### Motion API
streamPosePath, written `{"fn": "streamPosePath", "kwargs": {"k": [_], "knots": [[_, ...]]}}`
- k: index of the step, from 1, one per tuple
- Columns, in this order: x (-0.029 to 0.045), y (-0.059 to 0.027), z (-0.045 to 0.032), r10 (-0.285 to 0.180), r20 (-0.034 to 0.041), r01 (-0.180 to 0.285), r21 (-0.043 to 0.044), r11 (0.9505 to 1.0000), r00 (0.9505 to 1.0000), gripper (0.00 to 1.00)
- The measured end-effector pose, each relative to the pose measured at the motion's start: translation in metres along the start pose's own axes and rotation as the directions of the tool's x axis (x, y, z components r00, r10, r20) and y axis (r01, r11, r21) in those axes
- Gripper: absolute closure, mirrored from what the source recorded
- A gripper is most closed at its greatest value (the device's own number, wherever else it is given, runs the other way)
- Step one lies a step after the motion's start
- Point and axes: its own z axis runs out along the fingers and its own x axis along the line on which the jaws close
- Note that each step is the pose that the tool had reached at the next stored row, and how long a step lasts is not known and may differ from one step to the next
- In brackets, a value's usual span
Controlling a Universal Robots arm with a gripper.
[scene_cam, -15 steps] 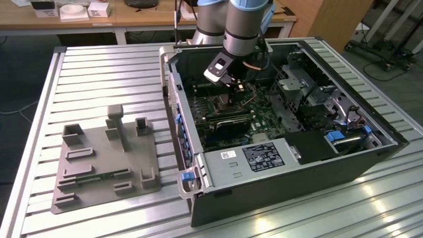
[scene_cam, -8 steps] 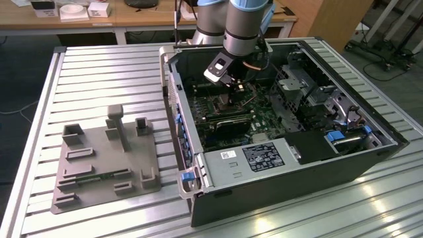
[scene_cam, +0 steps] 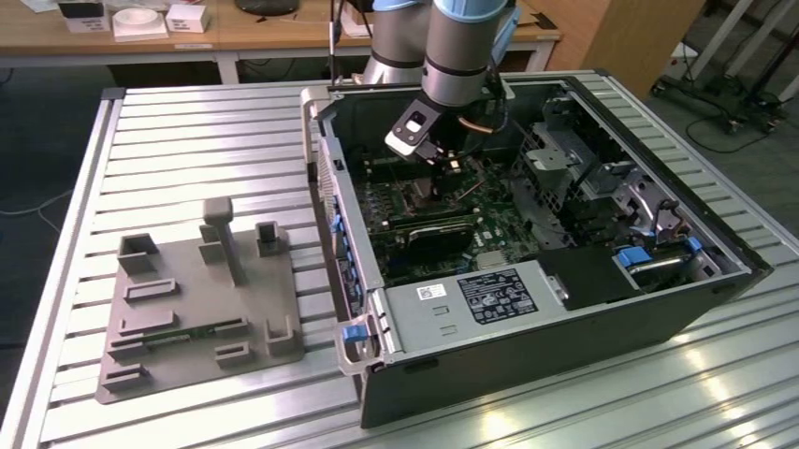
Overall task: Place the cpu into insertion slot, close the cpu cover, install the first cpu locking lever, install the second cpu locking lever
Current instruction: 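Place the cpu into insertion slot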
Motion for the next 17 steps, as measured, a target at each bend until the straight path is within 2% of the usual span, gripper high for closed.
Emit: {"fn": "streamPosePath", "kwargs": {"k": [12, 17], "knots": [[-0.0001, -0.0002, 0.0039, 0.012, 0.0006, -0.012, 0.0007, 0.9999, 0.9999, 0.46], [-0.0003, -0.0004, 0.0091, 0.012, 0.0006, -0.012, 0.0060, 0.9999, 0.9999, 0.46]]}}
